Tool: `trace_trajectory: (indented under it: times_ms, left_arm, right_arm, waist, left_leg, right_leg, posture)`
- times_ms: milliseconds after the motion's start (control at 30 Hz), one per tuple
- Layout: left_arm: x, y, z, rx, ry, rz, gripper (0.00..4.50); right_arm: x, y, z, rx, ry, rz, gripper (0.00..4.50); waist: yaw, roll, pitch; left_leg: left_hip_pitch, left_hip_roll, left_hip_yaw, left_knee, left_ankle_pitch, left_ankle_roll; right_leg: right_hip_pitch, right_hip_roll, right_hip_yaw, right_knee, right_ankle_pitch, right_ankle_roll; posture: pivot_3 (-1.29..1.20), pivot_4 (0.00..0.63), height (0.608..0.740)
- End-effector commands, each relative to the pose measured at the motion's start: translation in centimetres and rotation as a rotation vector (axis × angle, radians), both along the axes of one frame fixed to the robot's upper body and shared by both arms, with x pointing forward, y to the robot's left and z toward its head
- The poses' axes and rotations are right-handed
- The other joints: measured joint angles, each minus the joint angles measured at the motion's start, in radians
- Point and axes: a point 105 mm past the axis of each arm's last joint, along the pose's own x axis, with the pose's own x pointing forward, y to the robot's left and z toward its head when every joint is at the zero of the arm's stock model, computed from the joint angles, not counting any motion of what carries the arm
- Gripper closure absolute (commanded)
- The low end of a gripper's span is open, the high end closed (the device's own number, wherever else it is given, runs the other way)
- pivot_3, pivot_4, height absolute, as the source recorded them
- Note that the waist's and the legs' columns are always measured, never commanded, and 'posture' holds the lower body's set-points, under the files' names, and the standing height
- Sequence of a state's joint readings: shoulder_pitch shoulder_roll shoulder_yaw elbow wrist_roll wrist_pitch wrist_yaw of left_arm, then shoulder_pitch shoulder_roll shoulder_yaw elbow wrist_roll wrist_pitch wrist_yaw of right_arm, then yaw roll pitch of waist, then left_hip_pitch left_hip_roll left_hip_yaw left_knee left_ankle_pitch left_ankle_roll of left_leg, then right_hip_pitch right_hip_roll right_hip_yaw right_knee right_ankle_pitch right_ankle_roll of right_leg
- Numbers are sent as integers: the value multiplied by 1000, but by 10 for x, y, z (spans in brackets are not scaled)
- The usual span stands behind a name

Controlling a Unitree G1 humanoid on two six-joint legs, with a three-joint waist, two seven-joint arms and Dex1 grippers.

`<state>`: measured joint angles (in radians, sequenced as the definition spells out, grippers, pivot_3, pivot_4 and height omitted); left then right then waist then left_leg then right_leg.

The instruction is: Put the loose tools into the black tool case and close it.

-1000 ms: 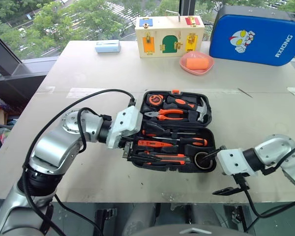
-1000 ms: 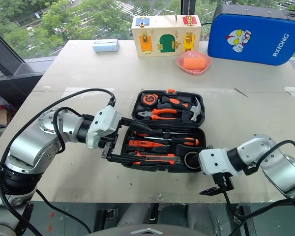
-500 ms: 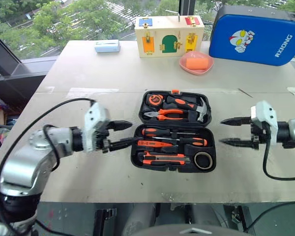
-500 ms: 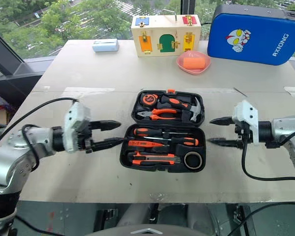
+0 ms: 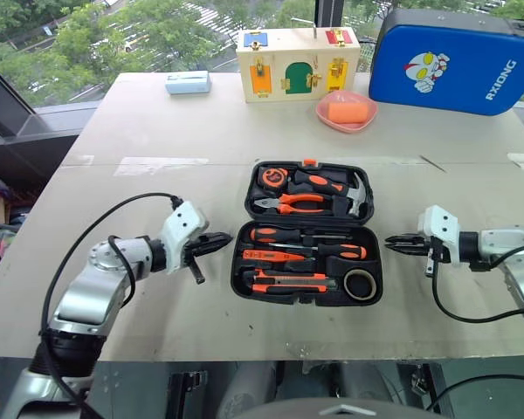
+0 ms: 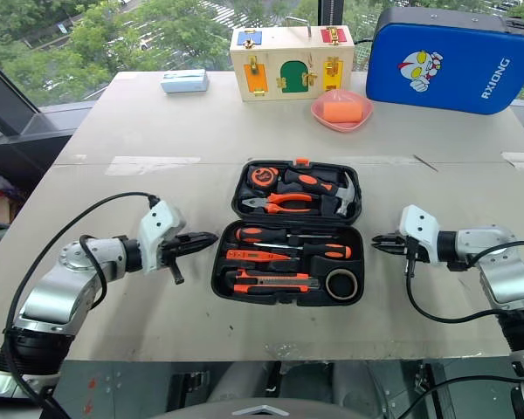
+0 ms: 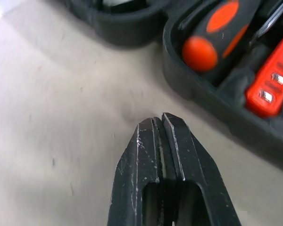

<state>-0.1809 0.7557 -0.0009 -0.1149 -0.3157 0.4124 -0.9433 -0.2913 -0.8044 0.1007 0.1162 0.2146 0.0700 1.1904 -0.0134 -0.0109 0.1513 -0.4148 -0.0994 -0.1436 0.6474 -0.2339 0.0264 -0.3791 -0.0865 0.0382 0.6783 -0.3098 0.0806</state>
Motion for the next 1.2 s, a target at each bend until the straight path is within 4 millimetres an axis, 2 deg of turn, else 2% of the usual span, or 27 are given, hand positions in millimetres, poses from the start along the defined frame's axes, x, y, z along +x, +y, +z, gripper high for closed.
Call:
trace_trajectory:
  times_ms: [33, 300, 500, 767, 933, 1033, 1167, 1200]
  left_arm:
    - [-3, -16, 12, -55, -17, -69, 4436]
    - [-25, -47, -2, -52, 54, -188, 4436]
    - [-53, -52, -14, -4, 111, -280, 4436]
    - [-69, -52, -21, 2, 149, -291, 4436]
    - [-62, -52, -16, -21, 138, -262, 4436]
    - [-62, -44, -17, -1, 149, -240, 4436]
    - [-60, -14, -19, 12, 232, -128, 4436]
    - [-58, -4, -17, -4, 262, -82, 4144]
  right_arm:
    - [-4, 16, 13, 13, -46, 76, 4500]
    - [-34, 40, 28, 45, -1, 235, 4500]
    - [-53, 32, 29, -14, 48, 265, 4500]
    - [-35, 7, 30, -43, 22, 111, 4500]
    - [-38, 0, 27, -60, 40, 104, 4500]
    - [-37, -8, 25, -91, 32, 96, 4500]
    - [-30, -27, 26, -114, 31, 8, 4500]
    - [-29, -32, 28, -105, 52, -20, 4259]
  waist:
    - [0, 0, 0]
    - [5, 0, 0]
    - [4, 0, 0]
    - [2, 1, 0]
    - [3, 1, 0]
    - [4, 1, 0]
    - [3, 1, 0]
    - [3, 1, 0]
  left_leg:
    - [0, 0, 0, 0, 0, 0]
    - [0, 0, -1, 0, 0, 0]
    - [0, 0, 0, -1, 0, 0]
    - [0, 0, 0, -1, 0, 1]
    - [0, 0, 0, -1, 0, 1]
    - [0, 0, 1, 0, 0, 1]
    - [0, 0, 0, -1, 0, 1]
    - [0, 0, 1, -1, 0, 1]
  right_leg:
    - [0, 0, 0, 0, 0, 0]
    - [0, 0, 0, -1, 0, 0]
    - [0, 0, 0, -1, 0, 0]
    - [0, -1, 2, -1, 0, 0]
    - [0, 0, 2, 0, 0, 0]
    - [0, -1, 1, -1, 0, 0]
    - [0, 0, 2, -1, 0, 0]
    - [0, 0, 2, -1, 0, 0]
  posture:
    - [0, 150, 735]
    - [0, 150, 735]
    - [0, 150, 735]
    - [0, 150, 735]
    - [0, 150, 735]
    - [0, 150, 735]
    - [0, 150, 735]
    - [0, 150, 735]
